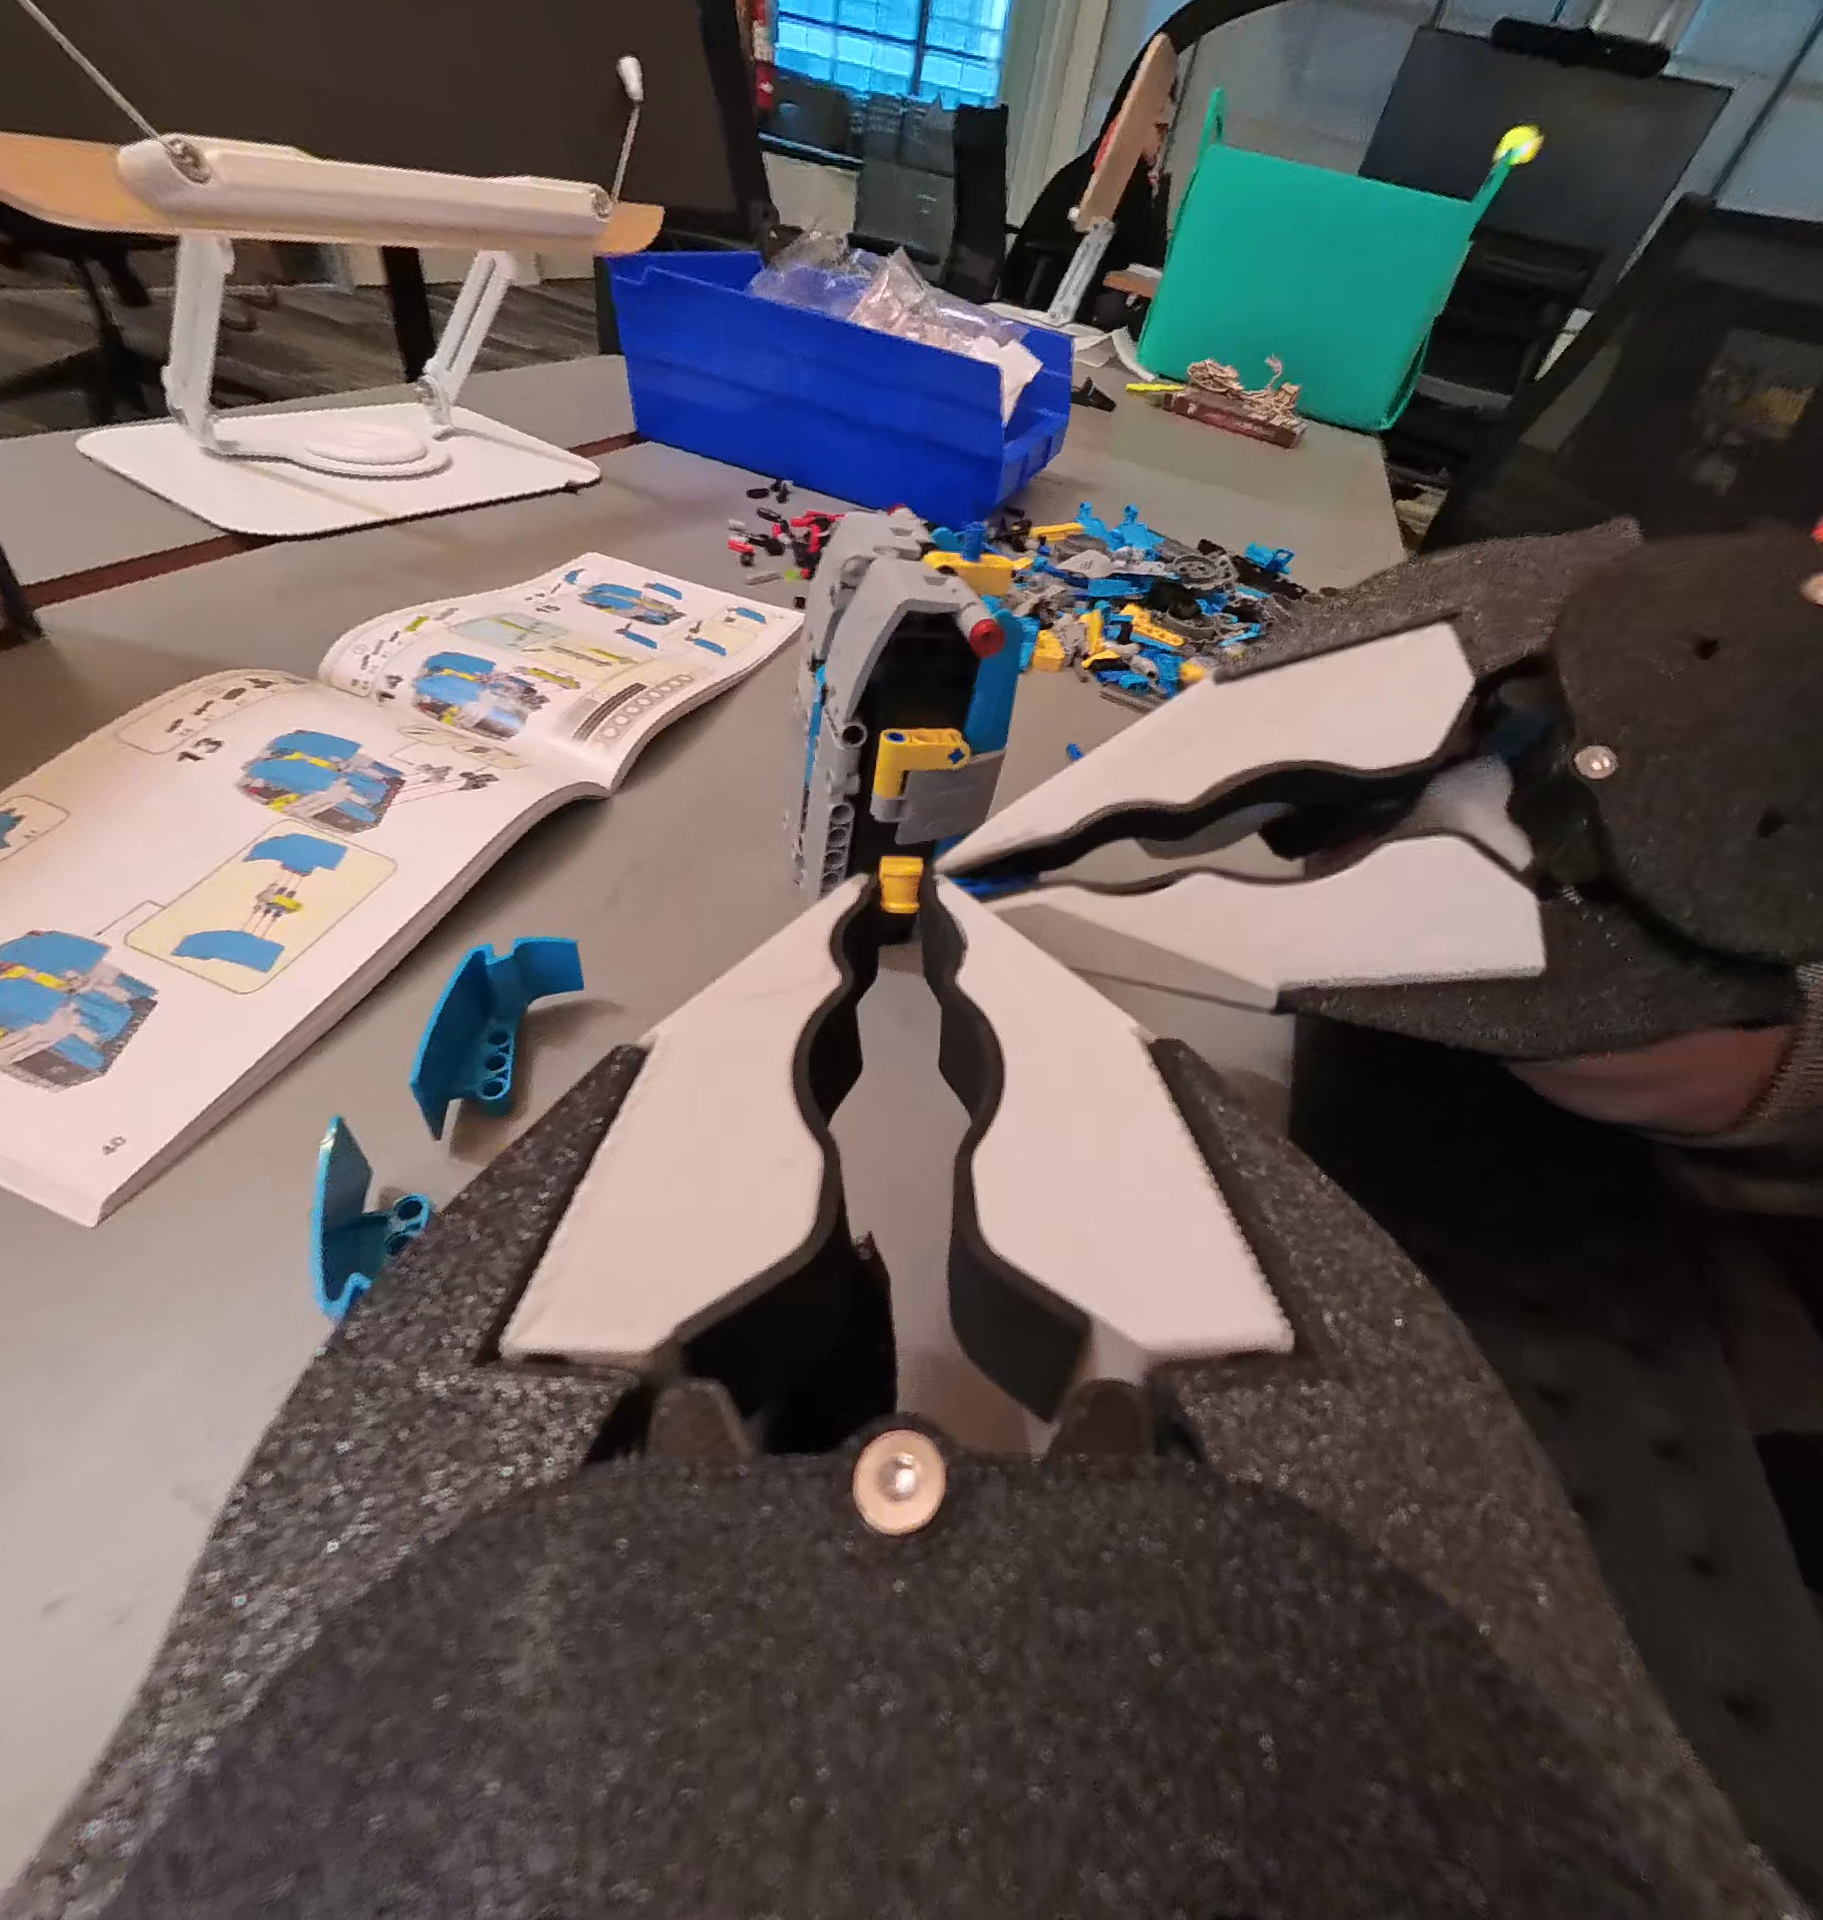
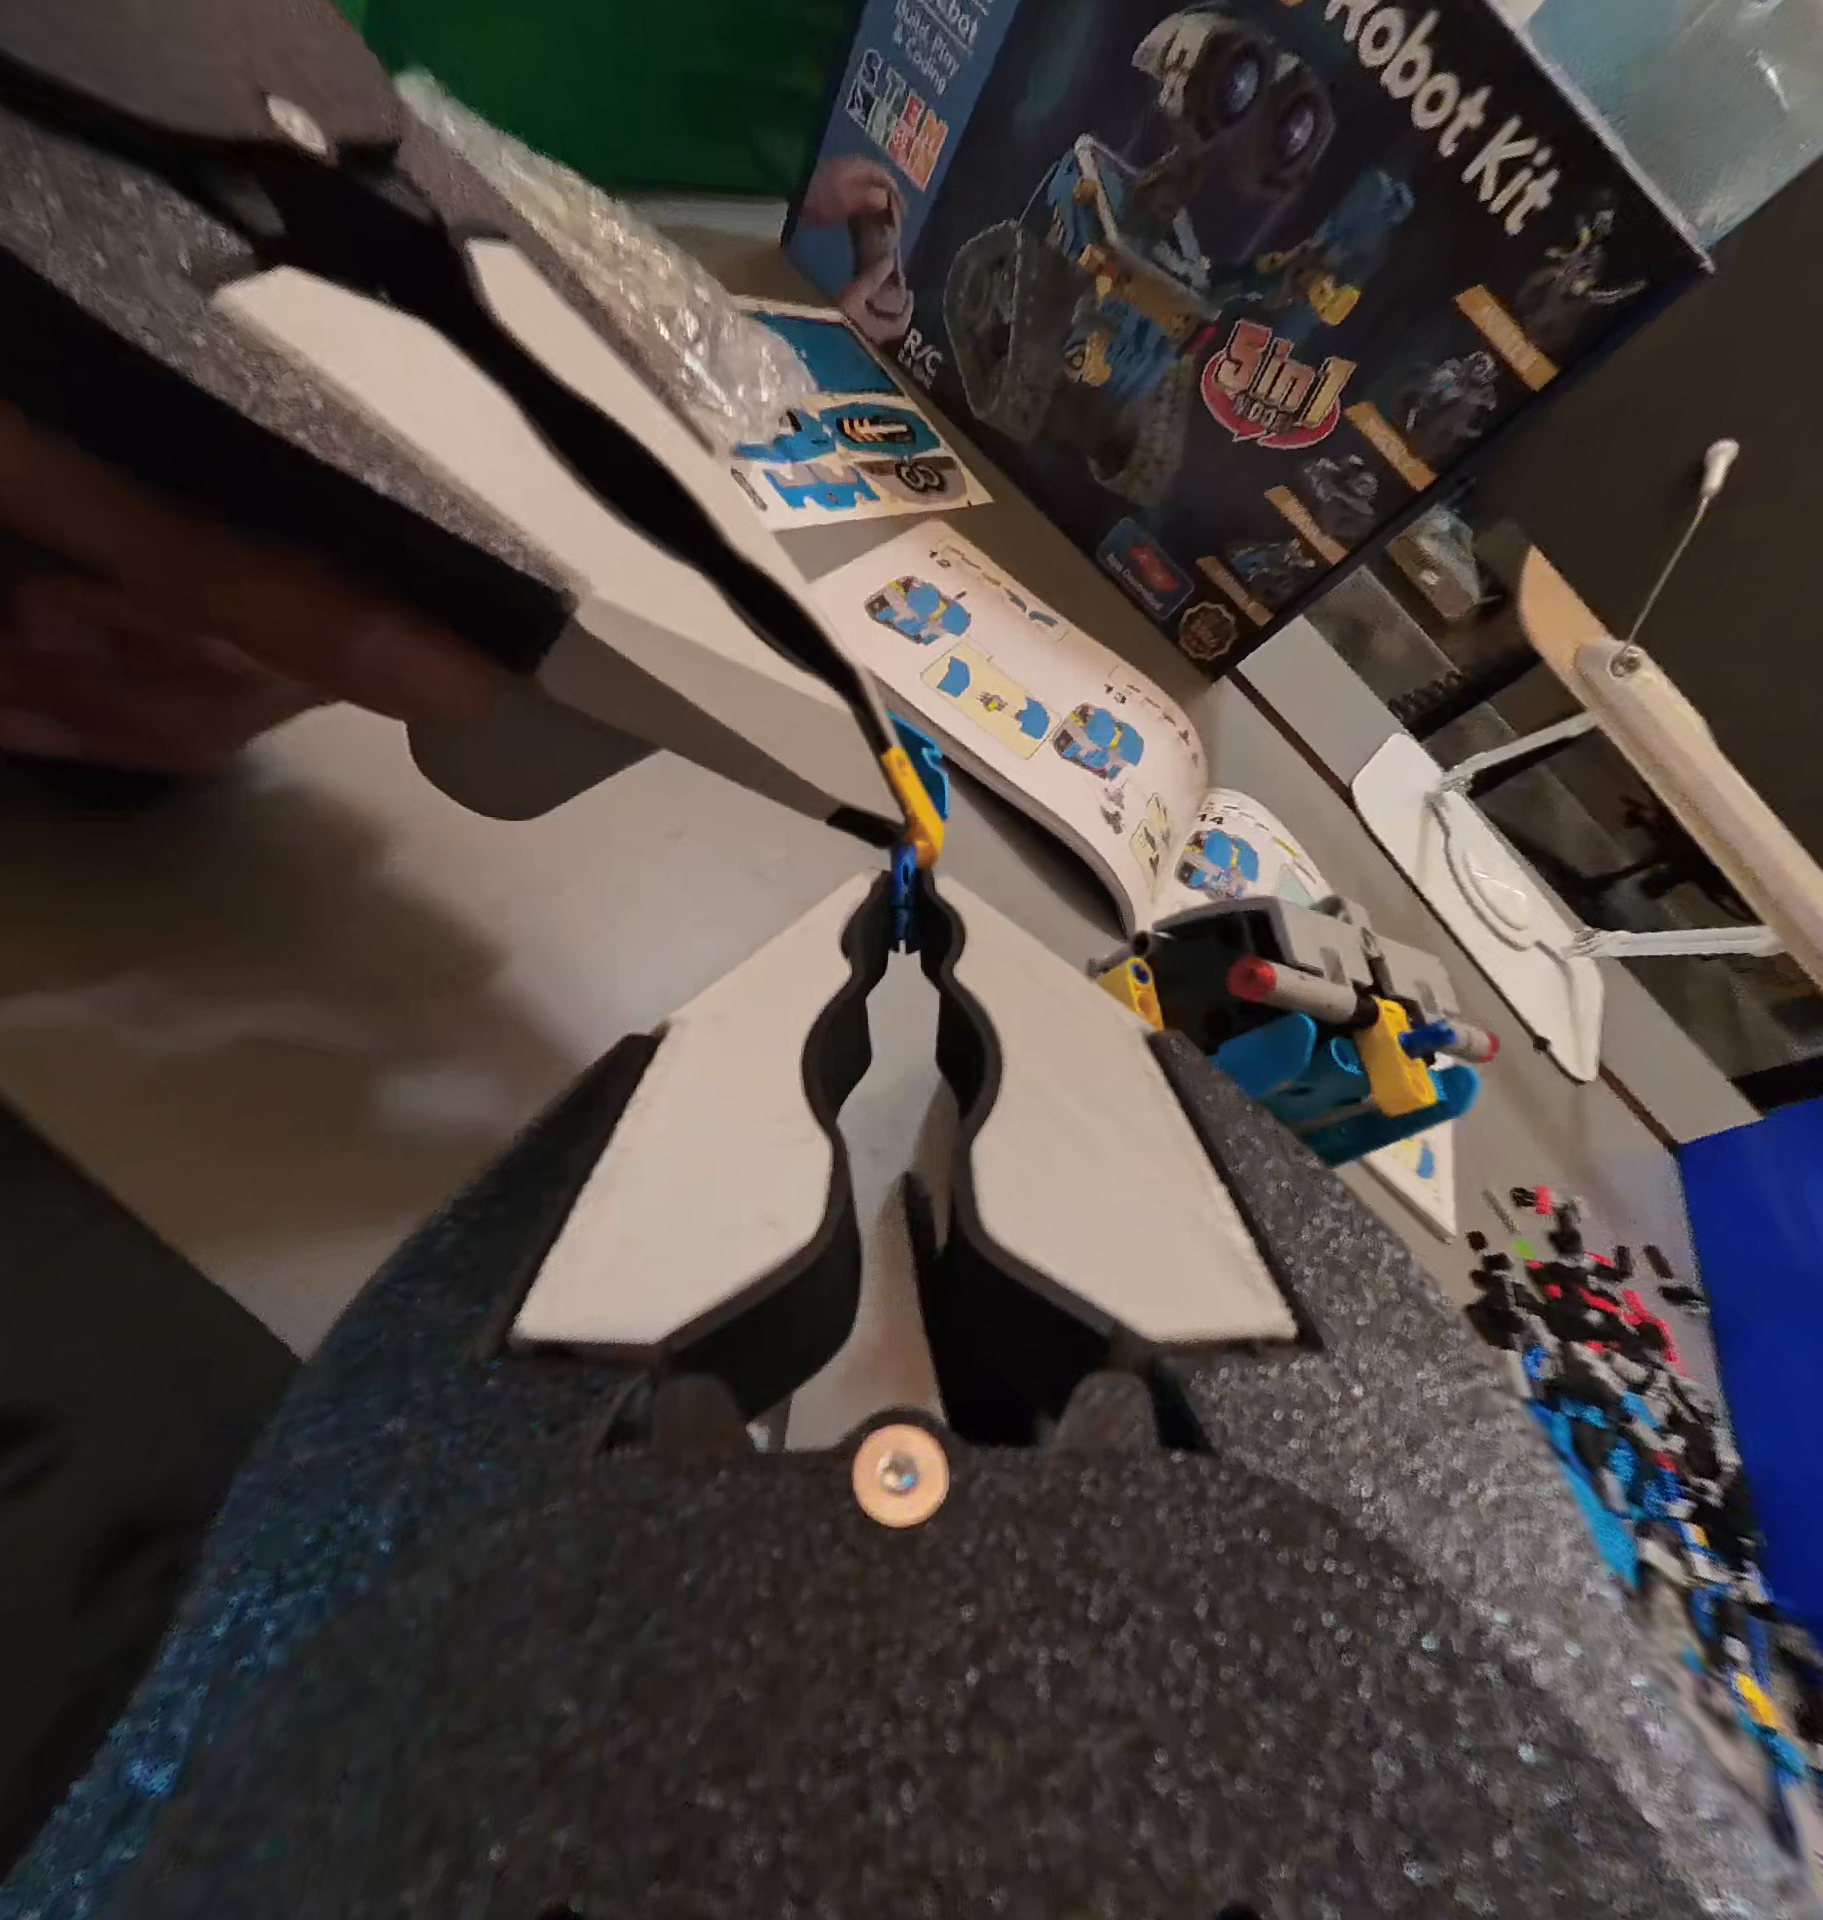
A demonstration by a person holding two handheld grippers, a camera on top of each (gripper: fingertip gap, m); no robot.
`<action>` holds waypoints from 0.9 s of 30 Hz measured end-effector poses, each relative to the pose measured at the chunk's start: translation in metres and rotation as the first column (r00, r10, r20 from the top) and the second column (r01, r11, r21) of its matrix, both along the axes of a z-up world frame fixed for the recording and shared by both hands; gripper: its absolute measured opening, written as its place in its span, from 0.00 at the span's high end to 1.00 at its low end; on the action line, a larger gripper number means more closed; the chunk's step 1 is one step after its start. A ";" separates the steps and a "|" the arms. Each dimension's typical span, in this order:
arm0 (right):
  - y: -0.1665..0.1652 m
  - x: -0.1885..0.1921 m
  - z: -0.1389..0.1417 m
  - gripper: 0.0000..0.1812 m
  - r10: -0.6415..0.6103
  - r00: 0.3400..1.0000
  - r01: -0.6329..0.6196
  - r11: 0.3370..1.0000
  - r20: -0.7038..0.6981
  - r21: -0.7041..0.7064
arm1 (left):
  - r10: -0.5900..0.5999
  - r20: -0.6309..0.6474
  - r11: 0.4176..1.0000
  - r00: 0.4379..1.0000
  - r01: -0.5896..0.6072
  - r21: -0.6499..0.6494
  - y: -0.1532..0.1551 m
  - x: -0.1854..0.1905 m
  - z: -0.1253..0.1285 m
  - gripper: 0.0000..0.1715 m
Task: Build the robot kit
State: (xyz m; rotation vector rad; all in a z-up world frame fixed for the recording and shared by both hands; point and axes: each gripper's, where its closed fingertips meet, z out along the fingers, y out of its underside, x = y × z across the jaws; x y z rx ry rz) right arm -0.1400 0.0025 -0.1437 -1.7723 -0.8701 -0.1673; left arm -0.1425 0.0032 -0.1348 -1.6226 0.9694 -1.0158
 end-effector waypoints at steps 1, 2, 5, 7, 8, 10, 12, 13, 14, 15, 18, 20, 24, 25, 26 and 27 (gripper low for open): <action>0.001 0.000 -0.003 0.98 -0.007 0.999 0.007 1.000 0.036 0.000 | 0.008 -0.009 1.000 1.000 -0.008 0.003 0.001 0.000 -0.001 0.96; 0.001 -0.001 -0.004 0.98 -0.011 0.998 0.010 1.000 0.060 0.011 | 0.007 -0.014 1.000 1.000 -0.007 -0.003 0.001 -0.001 -0.002 0.96; 0.001 0.001 -0.003 0.98 -0.035 0.994 0.030 0.998 0.105 0.047 | 0.012 -0.030 1.000 0.999 -0.012 -0.010 0.002 -0.001 -0.005 0.96; 0.002 0.003 -0.003 0.98 -0.045 0.992 0.040 0.998 0.114 0.048 | 0.010 -0.042 1.000 0.999 -0.010 -0.004 0.001 0.000 -0.006 0.96; 0.003 0.003 -0.006 0.98 -0.048 0.991 0.044 0.998 0.127 0.039 | 0.012 -0.044 1.000 0.999 -0.012 -0.003 0.001 0.000 -0.006 0.96; 0.004 0.004 -0.009 0.98 -0.060 0.985 0.054 0.998 0.164 0.046 | 0.019 -0.055 1.000 0.998 -0.020 -0.003 0.002 -0.001 -0.008 0.96; 0.005 0.003 -0.009 0.98 -0.065 0.982 0.057 0.997 0.180 0.052 | 0.028 -0.063 1.000 0.998 -0.027 0.004 0.002 -0.001 -0.009 0.96; 0.005 0.003 -0.010 0.98 -0.068 0.981 0.059 0.997 0.181 0.052 | 0.034 -0.070 0.999 0.997 -0.034 0.013 0.002 -0.001 -0.009 0.96; 0.006 0.003 -0.010 0.98 -0.071 0.980 0.063 0.997 0.184 0.053 | 0.043 -0.077 0.999 0.996 -0.041 0.025 0.003 -0.001 -0.009 0.96; 0.006 0.003 -0.010 0.98 -0.076 0.978 0.066 0.996 0.193 0.056 | 0.051 -0.083 0.998 0.995 -0.049 0.035 0.003 -0.001 -0.009 0.96; 0.006 0.002 -0.011 0.98 -0.092 0.961 0.071 0.993 0.262 0.091 | 0.053 -0.093 0.998 0.994 -0.051 0.026 0.003 -0.002 -0.011 0.96; 0.006 0.002 -0.011 0.98 -0.096 0.954 0.068 0.992 0.284 0.106 | 0.046 -0.082 0.999 0.996 -0.046 0.001 0.003 -0.002 -0.011 0.96; 0.006 0.002 -0.013 0.99 -0.114 0.927 0.070 0.988 0.358 0.134 | 0.057 -0.114 0.998 0.992 -0.054 0.032 0.002 -0.001 -0.014 0.96; 0.006 0.002 -0.014 0.99 -0.120 0.918 0.070 0.987 0.377 0.146 | 0.061 -0.125 0.997 0.990 -0.055 0.049 0.002 -0.001 -0.014 0.96; 0.006 0.002 -0.014 0.98 -0.123 0.914 0.069 0.986 0.386 0.150 | 0.063 -0.133 0.997 0.989 -0.056 0.060 0.001 -0.001 -0.014 0.96; 0.005 0.002 -0.015 0.99 -0.121 0.914 0.067 0.987 0.388 0.148 | 0.063 -0.144 0.996 0.988 -0.054 0.068 0.001 -0.001 -0.015 0.96</action>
